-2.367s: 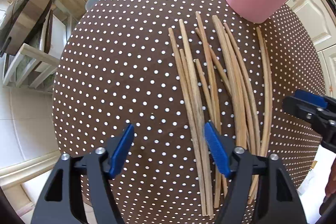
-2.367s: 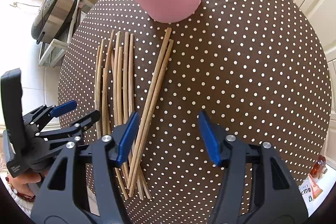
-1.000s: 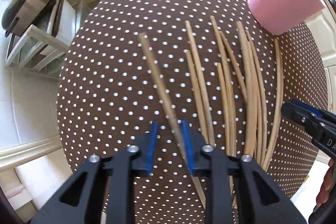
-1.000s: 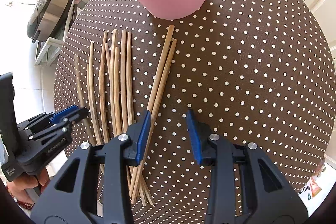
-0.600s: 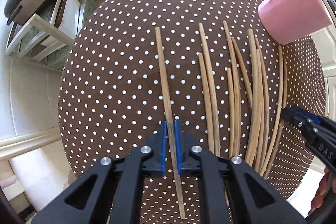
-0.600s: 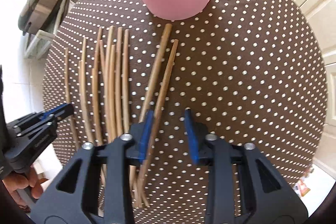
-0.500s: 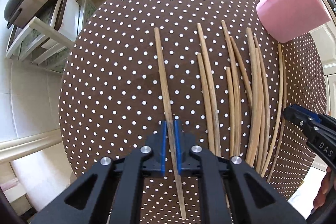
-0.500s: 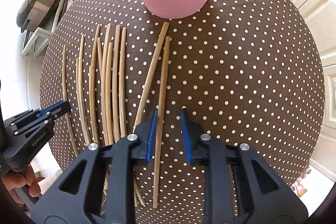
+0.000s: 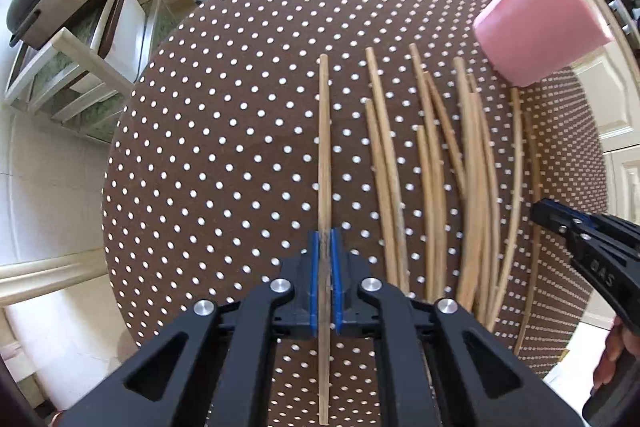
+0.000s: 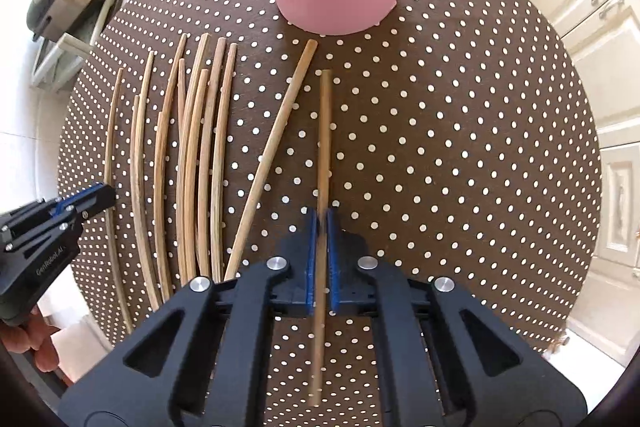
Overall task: Organize utensils
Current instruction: 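Close the left gripper on one chopstick while the right gripper closes on another, then lift both held chopsticks upright and carry them over the pink cup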
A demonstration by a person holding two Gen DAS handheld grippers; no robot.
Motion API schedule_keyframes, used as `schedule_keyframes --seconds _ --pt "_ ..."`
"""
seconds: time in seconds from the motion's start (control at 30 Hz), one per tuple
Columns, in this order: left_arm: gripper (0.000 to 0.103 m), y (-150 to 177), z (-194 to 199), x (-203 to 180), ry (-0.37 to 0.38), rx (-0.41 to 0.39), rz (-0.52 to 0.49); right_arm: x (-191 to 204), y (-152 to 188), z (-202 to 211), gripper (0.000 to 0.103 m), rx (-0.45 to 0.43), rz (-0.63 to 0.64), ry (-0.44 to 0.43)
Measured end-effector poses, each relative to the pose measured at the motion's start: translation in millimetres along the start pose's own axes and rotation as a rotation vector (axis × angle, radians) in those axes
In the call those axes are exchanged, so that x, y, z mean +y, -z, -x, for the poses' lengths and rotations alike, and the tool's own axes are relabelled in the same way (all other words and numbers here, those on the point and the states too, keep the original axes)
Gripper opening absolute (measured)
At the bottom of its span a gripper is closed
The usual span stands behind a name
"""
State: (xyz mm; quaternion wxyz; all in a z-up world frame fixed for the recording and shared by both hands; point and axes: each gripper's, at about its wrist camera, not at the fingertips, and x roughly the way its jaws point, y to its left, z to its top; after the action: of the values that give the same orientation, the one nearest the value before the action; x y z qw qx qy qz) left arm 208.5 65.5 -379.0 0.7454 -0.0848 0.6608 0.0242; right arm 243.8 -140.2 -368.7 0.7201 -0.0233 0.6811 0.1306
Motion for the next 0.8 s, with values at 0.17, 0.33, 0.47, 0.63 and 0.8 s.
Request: schedule_keyframes --seconds 0.17,0.33,0.47,0.63,0.8 --pt "0.006 12 25 -2 0.086 -0.062 0.005 -13 14 10 0.005 -0.024 -0.037 -0.111" --pt "0.006 20 62 -17 0.162 -0.149 -0.027 -22 32 37 0.005 -0.092 -0.051 -0.183" --pt "0.006 25 87 -33 0.205 -0.201 -0.085 -28 46 64 0.005 -0.144 -0.038 -0.224" --pt "0.006 21 113 -48 0.256 -0.248 -0.129 -54 53 109 0.005 -0.209 -0.065 -0.272" --pt "0.006 4 144 -75 0.313 -0.352 -0.171 -65 47 157 0.005 -0.309 -0.056 -0.298"
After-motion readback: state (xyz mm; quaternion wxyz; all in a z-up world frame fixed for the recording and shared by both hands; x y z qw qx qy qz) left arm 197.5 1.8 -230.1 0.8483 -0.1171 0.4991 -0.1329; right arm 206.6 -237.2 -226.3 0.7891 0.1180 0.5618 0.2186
